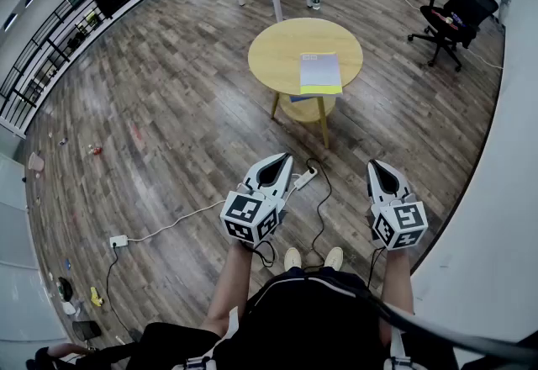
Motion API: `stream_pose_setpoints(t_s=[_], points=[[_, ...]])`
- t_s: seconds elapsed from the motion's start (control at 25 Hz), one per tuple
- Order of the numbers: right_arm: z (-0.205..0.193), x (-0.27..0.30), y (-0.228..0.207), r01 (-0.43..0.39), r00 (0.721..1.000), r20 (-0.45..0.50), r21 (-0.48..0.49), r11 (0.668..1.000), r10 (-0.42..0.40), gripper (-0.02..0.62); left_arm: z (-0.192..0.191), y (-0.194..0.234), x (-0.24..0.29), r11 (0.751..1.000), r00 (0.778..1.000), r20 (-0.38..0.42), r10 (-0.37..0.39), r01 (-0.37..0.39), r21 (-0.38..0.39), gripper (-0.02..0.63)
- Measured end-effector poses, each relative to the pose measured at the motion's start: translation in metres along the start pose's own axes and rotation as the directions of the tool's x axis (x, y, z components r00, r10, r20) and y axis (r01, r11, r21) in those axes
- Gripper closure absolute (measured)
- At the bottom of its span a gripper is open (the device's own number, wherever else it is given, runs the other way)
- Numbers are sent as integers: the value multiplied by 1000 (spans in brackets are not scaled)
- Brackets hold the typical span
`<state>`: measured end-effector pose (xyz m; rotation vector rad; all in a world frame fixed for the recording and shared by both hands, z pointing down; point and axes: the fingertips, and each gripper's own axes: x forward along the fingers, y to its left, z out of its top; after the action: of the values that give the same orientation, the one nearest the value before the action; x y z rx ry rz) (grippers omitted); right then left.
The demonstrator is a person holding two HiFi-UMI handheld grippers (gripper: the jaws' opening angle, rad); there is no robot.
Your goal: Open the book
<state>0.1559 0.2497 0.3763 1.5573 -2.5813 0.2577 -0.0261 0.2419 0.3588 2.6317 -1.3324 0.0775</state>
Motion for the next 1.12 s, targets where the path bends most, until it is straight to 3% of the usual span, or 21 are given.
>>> stream_pose_setpoints(t_s=[0.72, 1.12], points=[[-4, 37, 27, 66, 998, -1, 9, 998, -66, 592, -3, 50, 3, 998, 998, -7, -60, 60, 11, 607], [-5, 96, -23, 50, 999, -16, 19, 999, -50, 592, -8, 81, 69, 999, 999, -24, -37, 37, -5, 607]])
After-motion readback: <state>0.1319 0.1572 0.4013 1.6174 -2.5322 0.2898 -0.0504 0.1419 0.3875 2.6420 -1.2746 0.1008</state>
